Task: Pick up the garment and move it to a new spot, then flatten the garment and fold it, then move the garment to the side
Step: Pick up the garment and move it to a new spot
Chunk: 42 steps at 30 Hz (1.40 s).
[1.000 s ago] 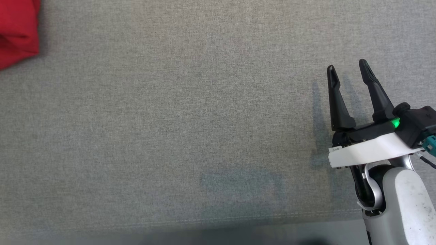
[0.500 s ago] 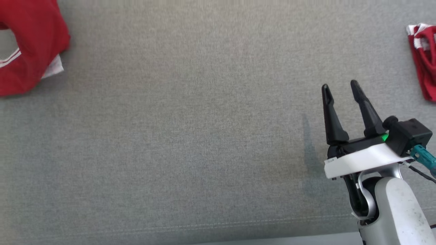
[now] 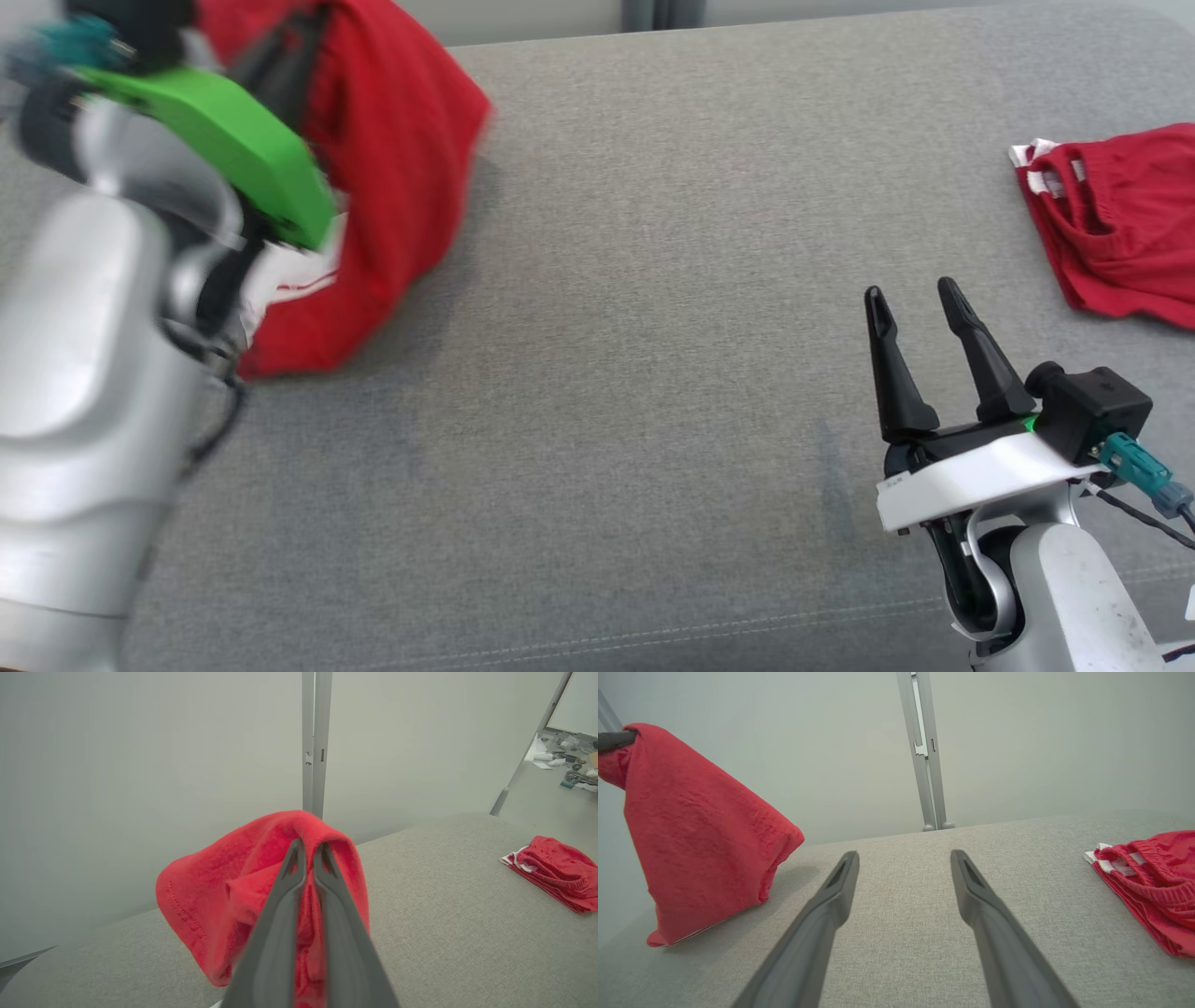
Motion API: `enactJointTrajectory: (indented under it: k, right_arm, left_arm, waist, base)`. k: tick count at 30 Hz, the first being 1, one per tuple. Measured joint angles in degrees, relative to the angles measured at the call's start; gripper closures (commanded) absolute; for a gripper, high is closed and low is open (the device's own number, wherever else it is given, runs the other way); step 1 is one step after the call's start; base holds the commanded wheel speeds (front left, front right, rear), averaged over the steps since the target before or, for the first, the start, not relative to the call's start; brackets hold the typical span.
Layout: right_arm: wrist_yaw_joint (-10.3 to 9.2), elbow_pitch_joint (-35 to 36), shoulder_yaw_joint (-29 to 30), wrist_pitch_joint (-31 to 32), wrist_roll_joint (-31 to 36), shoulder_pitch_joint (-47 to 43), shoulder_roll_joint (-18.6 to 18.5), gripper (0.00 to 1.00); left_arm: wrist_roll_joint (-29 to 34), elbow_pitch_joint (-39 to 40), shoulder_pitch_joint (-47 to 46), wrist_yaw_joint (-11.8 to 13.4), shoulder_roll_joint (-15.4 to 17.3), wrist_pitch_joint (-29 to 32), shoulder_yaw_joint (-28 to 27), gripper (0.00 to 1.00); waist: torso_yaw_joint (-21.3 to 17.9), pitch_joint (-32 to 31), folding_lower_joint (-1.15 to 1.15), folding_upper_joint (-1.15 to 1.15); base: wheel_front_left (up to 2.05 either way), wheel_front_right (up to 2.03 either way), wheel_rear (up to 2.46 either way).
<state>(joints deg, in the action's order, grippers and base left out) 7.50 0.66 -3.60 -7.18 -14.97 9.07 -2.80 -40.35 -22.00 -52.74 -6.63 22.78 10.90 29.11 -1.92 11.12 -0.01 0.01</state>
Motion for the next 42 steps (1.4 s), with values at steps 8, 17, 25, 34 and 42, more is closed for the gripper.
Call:
enactJointTrajectory:
  k: [8,17,25,34,42]
  right_arm:
    - [0.00,-0.42,-1.10,-0.49,-0.87,0.34,0.00,0.00]
    - [0.00,-1.66,-2.30,-1.07,-1.82,0.54,-0.03,0.00]
    - [0.00,-3.30,-3.69,-1.76,-2.57,0.91,-0.02,0.00]
    - [0.00,-3.58,-1.29,-2.24,-2.02,1.04,-0.03,0.00]
    - [0.00,-3.59,-1.10,-1.90,-1.23,0.88,-0.01,0.00]
  left_arm:
    - [1.83,-6.43,3.46,0.33,-9.47,-5.94,5.88,1.00]
    - [6.65,-17.20,2.89,-0.19,-17.94,-13.55,14.14,1.00]
    - [4.63,-24.59,3.24,0.09,-19.78,-19.35,19.06,0.00]
    - [-6.16,-19.17,4.42,1.76,-20.07,-20.60,30.07,0.00]
    - [-8.73,-22.67,3.25,3.64,-20.00,-24.23,32.31,0.00]
  waist:
    - [-3.37,-0.10,0.00,0.00]
    - [-8.27,0.67,0.00,0.00]
    - [-12.41,1.24,0.00,0.00]
    - [-14.64,1.51,0.00,0.00]
    - [-12.05,0.63,0.00,0.00]
  base:
    - [0.00,0.00,0.00]
    - [0.00,0.00,0.00]
    - [0.00,0.00,0.00]
    - [0.00,0.00,0.00]
    - [0.00,0.00,0.00]
